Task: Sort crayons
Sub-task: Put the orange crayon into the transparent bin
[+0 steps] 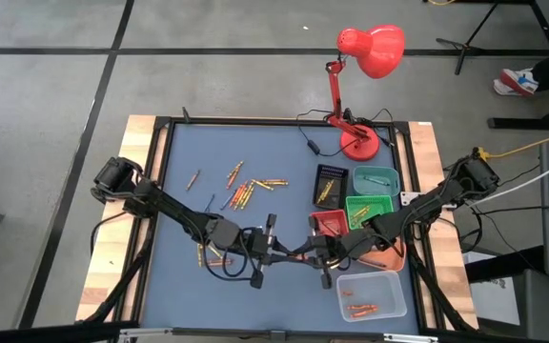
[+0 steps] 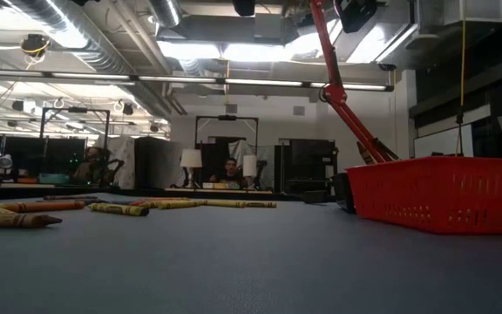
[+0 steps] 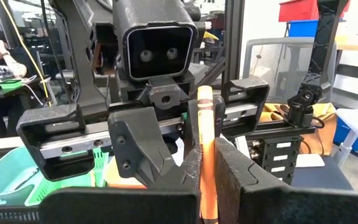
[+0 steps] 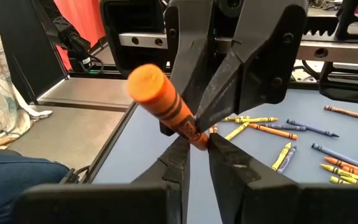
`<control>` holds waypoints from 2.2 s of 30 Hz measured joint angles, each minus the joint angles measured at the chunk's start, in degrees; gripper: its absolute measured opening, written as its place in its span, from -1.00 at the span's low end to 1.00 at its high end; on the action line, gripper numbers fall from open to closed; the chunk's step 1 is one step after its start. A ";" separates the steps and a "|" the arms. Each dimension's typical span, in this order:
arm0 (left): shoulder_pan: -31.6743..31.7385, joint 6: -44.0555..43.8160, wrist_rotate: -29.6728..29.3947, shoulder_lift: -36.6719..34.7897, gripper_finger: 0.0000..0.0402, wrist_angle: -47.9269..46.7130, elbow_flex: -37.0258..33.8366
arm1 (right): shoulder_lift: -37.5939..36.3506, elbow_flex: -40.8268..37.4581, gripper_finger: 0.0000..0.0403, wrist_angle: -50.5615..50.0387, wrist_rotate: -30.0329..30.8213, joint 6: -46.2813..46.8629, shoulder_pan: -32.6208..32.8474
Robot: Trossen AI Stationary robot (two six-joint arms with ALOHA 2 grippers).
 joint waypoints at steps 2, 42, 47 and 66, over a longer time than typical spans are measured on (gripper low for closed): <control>0.00 0.02 0.00 0.00 -0.96 -0.04 0.00 | 0.00 0.00 -0.72 0.01 0.00 0.00 0.00; 0.42 0.07 -1.60 0.09 -0.96 -1.44 -0.07 | 0.00 0.04 -0.60 -0.14 0.00 0.52 0.02; 0.61 0.13 -1.66 0.09 -0.96 -1.34 -0.07 | 0.00 0.04 -0.82 -0.22 -0.04 0.50 0.02; 0.72 0.02 -2.17 0.09 -0.96 -1.47 -0.07 | -0.09 0.07 -0.93 -3.19 -0.22 0.48 0.04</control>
